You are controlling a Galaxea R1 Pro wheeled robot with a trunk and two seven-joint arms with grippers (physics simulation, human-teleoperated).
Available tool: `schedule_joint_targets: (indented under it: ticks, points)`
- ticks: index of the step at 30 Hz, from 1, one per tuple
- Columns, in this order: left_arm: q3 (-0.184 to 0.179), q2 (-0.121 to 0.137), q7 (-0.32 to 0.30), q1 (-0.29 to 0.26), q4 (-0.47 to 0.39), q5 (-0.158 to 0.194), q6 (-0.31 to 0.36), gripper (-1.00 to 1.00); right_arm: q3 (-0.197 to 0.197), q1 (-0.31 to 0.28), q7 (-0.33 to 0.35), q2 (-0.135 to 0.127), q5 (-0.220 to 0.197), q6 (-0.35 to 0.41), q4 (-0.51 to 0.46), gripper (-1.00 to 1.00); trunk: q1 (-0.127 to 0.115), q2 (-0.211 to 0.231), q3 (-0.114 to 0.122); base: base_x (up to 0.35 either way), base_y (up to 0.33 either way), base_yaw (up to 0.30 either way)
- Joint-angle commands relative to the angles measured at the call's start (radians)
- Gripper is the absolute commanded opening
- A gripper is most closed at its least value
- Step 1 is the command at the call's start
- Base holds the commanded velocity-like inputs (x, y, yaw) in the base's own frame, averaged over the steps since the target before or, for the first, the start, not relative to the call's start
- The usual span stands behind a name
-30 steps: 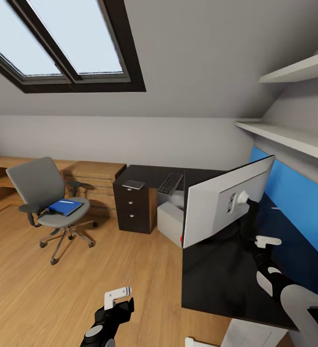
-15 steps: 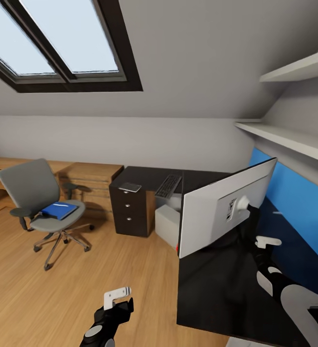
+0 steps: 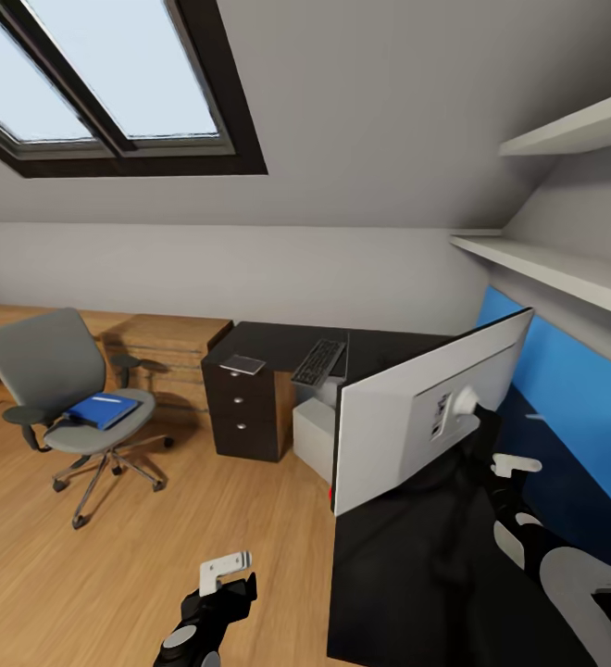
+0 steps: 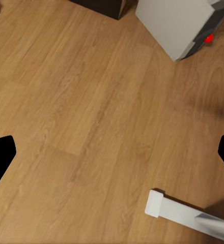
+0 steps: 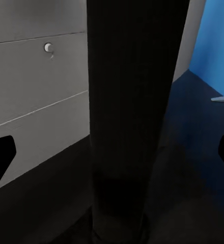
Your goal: In the bedroom, organize the workspace by keeping the computer under the desk, ensuring the monitor is on the desk, placing the keyboard on the desk next to the monitor, placing the mouse on the desk next to the keyboard, moving the folder from the swivel chair onto the desk next to the mouse, stacking the notebook on top of the folder with the pen on top of the notebook, and positioning the swivel chair next to the desk.
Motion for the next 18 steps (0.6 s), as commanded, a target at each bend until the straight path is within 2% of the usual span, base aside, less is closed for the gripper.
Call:
schedule_joint_targets:
  ticks: [1,9,13,18]
  points:
    - [-0.002,0.0,0.009,-0.001,-0.001,0.011,0.003,1.0,0.006,-0.001,0.001,0.0,-0.008,-0.003,0.001,1.0,0.0,-0.001,-0.001,0.14,-0.01,0.0]
    - [-0.002,0.0,0.009,-0.001,-0.001,0.012,0.002,1.0,0.007,-0.001,0.001,-0.001,-0.008,-0.008,0.0,1.0,0.0,-0.001,-0.001,0.04,-0.003,0.0]
    - [-0.003,0.0,0.009,-0.001,0.0,0.012,0.002,1.0,0.007,-0.001,0.001,-0.005,-0.008,-0.009,-0.001,1.0,0.0,-0.001,-0.001,0.191,0.0,0.0]
    - [-0.003,0.0,0.009,-0.001,0.001,0.012,0.002,1.0,0.008,-0.001,0.001,-0.007,-0.008,-0.01,-0.001,1.0,0.0,-0.001,-0.001,0.052,0.0,0.0]
